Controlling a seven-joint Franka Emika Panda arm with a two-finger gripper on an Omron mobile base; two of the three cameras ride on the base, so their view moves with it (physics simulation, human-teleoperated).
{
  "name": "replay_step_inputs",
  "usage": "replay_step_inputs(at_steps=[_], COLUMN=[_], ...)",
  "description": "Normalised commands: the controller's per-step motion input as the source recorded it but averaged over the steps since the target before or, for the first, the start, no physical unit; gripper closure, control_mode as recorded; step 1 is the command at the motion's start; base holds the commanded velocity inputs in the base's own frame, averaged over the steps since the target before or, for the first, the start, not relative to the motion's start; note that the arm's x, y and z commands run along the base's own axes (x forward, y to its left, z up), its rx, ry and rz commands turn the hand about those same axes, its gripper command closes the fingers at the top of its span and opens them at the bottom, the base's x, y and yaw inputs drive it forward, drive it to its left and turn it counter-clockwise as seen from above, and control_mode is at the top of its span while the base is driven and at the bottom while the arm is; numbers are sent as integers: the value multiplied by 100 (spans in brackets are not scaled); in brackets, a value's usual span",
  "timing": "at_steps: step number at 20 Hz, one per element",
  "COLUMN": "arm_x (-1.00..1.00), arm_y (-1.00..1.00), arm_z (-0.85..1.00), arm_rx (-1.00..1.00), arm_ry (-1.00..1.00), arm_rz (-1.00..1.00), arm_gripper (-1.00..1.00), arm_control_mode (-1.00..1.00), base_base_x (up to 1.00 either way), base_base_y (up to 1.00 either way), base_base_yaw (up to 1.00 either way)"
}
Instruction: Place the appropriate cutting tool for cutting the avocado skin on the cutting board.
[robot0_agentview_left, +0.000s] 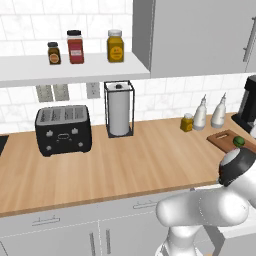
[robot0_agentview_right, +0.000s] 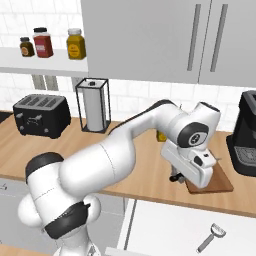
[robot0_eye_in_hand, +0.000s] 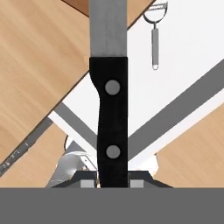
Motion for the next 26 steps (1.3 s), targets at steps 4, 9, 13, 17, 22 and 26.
replay_step_inputs(at_steps=[4,9,13,17,22,26], arm_x=[37,31,18,25,29,28], arm_y=[-14,-29,-23,-11,-3,-9], arm_z=[-61,-15,-13,-20,-33,-30], arm_rx=[0,0,0,0,0,0], arm_ry=[0,0,0,2,1,0], arm_rz=[0,0,0,0,0,0], arm_gripper=[100,100,100,100,100,100], arm_control_mode=[-100,-100,-100,-100,-100,-100], base_base_x=[0,0,0,0,0,0], base_base_y=[0,0,0,0,0,0], base_base_yaw=[0,0,0,0,0,0])
